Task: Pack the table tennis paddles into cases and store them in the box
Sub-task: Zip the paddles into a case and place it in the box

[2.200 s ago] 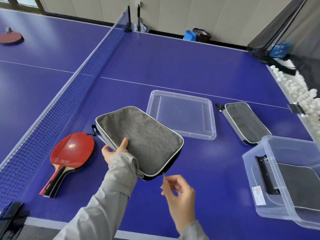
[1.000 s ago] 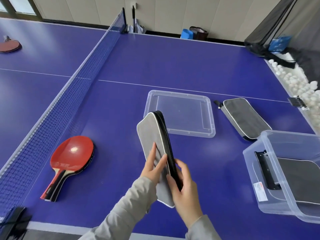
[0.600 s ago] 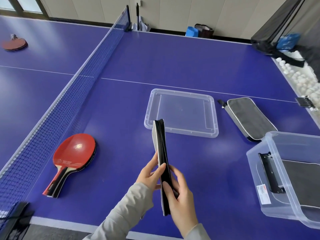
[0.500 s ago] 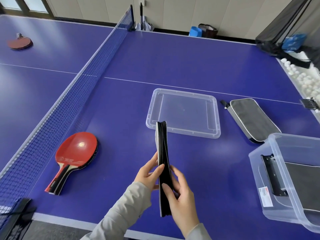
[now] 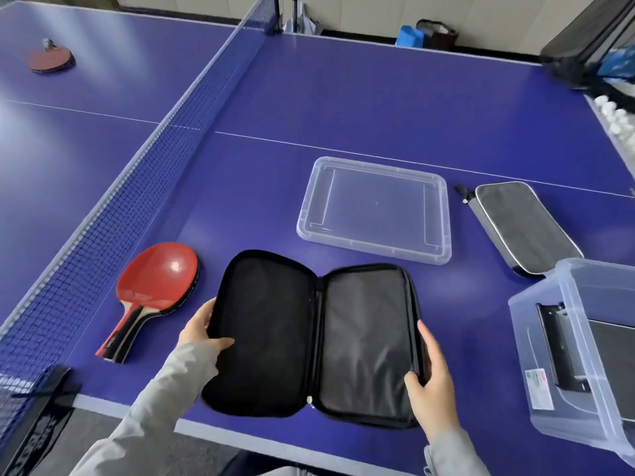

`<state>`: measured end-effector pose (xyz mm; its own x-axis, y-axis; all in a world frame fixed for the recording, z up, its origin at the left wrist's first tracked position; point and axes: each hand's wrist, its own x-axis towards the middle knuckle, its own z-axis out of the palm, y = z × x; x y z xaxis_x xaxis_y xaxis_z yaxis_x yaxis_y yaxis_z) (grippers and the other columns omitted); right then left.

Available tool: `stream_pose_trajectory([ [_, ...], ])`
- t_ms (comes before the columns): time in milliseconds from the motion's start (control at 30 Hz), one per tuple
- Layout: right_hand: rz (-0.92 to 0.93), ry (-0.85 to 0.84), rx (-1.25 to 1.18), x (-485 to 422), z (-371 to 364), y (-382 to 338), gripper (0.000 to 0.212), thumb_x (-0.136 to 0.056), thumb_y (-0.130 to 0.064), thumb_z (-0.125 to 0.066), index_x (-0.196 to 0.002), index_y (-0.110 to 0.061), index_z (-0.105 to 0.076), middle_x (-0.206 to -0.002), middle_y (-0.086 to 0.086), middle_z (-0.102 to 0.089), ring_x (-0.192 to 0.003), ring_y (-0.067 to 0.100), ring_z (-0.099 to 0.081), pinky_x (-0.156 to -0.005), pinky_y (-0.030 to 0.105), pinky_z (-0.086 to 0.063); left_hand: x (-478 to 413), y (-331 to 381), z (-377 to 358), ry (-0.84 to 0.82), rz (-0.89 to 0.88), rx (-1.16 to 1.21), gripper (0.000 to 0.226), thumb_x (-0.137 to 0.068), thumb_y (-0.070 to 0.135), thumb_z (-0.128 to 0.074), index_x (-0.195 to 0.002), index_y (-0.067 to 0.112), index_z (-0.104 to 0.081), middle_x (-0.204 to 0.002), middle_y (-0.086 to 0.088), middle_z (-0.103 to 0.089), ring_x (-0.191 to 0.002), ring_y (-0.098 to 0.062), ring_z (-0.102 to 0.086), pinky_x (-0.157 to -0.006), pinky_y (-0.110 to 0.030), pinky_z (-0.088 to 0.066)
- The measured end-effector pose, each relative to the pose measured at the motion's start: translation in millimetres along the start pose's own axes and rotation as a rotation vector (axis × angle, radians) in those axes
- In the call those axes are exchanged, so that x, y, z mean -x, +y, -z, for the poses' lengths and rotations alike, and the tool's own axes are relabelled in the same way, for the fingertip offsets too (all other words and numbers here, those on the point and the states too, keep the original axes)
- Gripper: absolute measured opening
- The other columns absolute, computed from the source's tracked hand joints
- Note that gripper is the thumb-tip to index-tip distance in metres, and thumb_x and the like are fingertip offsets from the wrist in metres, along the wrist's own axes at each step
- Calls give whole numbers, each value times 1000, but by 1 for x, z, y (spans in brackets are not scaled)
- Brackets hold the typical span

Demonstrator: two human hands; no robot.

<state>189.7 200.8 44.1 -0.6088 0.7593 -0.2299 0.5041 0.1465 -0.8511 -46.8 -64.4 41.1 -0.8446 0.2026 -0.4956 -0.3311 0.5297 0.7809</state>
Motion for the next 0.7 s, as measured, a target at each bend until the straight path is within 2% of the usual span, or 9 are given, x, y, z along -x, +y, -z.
stream_pose_trajectory([
  [67,-2,-40,118,-4,-8,15,76,-78,18,-46,-135,-31,-48,-108,-1,-50,-94,9,-50,-80,8,-34,-13,-12,4,69,40,-82,75,-65,-12,-71,-127,25,-53,-105,-9,-60,-107,-33,-58,-99,-42,-44],
  [133,-10,-89,216,-6,-23,28,71,-78,20,-45,-135,-22,-51,-101,5,-46,-86,15,-49,-82,14,-33,-24,-21,3,80,26,-154,75,-66,-10,-71,-129,24,-52,-106,-9,-60,-108,-32,-57,-99,-36,-42],
  [267,-96,-135,378,-6,-50,48,71,-81,19,-40,-140,-21,-44,-104,2,-40,-85,15,-45,-79,12,-31,-42,-38,-5,64,-44,-318,88,-70,-9,-67,-145,21,-32,-129,-11,-50,-121,-32,-48,-105,-37,-35],
  [367,-109,-133,505,-3,-59,55,68,-84,14,-44,-142,-22,-41,-120,4,-42,-108,20,-46,-86,19,-37,-48,-52,-8,32,-113,-524,90,-75,-3,-66,-149,20,-19,-134,-14,-39,-120,-33,-42,-101,-38,-34],
  [433,-91,-119,637,-2,-60,58,63,-86,8,-49,-141,-21,-43,-138,9,-40,-124,26,-40,-97,30,-40,-47,-62,-8,51,-189,-777,80,-80,12,-68,-148,21,-26,-149,-11,-31,-128,-32,-36,-99,-43,-34],
  [467,-85,-121,716,0,-60,58,60,-87,3,-51,-141,-22,-43,-145,10,-36,-127,27,-39,-97,35,-41,-45,-66,-8,72,-231,-872,72,-83,19,-67,-146,22,-32,-154,-9,-27,-132,-32,-34,-98,-46,-34],
  [533,-80,-135,823,4,-60,57,56,-90,-9,-55,-142,-23,-40,-153,8,-28,-132,27,-38,-92,39,-43,-42,-73,-7,86,-285,-924,62,-87,28,-62,-143,23,-37,-156,-6,-22,-139,-30,-30,-99,-47,-32],
  [600,-74,-139,852,8,-61,56,55,-90,-14,-58,-142,-19,-40,-154,9,-27,-133,29,-39,-89,42,-44,-44,-79,-2,42,-291,-942,62,-91,36,-55,-146,26,-29,-158,-3,-13,-144,-25,-20,-105,-44,-27],
  [700,-93,-147,874,11,-64,53,59,-91,-23,-58,-145,-20,-34,-158,6,-18,-138,27,-33,-94,42,-42,-47,-78,12,-25,-326,-1017,65,-91,59,-28,-148,30,-19,-159,-1,-3,-146,-21,-10,-110,-43,-20],
])
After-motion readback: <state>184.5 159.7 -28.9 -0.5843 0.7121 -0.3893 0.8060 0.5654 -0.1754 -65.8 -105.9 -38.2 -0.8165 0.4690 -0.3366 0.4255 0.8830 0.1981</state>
